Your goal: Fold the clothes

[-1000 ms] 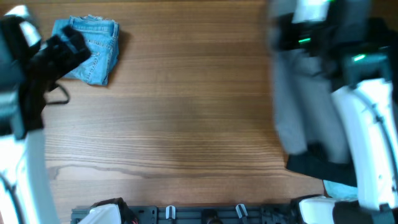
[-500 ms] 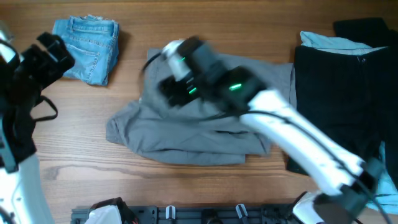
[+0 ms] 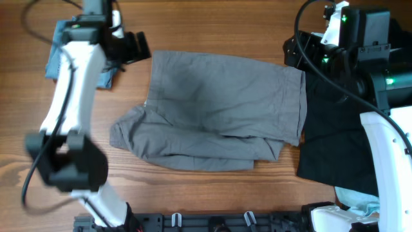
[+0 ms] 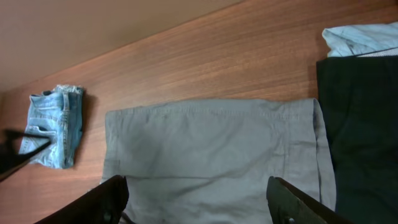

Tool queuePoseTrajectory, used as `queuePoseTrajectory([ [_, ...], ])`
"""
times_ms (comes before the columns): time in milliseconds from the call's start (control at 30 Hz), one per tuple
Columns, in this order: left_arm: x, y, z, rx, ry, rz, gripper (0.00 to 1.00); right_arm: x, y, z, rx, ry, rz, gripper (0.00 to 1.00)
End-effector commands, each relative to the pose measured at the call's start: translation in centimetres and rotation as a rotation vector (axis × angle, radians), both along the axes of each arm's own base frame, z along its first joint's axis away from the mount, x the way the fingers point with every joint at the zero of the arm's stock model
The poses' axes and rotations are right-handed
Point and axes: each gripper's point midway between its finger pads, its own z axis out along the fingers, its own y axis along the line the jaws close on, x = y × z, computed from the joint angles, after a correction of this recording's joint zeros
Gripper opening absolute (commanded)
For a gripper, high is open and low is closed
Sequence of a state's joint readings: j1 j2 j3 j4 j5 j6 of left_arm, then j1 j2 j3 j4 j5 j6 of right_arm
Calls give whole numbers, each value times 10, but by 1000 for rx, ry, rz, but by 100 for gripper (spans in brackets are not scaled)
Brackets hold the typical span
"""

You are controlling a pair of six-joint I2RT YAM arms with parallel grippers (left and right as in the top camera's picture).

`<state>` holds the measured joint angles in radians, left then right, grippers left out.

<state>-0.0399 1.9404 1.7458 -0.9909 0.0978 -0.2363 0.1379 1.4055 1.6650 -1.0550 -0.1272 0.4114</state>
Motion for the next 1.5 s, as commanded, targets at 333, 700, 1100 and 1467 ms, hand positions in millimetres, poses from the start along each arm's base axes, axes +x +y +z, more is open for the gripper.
queuePoseTrajectory([
  [333, 78, -45, -141, -19, -55, -98, 81, -1, -5, -28, -46, 113, -3, 80],
  [700, 142, -13, -64, -19, -349, -12, 4, 15, -23, -93, -173, 312, -60, 73],
  [1100, 183, 55, 21, -124, -560, 264, 33, 46, -6, -192, -183, 510, 63, 68],
  [1467, 126, 45, 45, -20, -408, 71, 80, 11, 91, -259, 96, 659, 559, 66],
])
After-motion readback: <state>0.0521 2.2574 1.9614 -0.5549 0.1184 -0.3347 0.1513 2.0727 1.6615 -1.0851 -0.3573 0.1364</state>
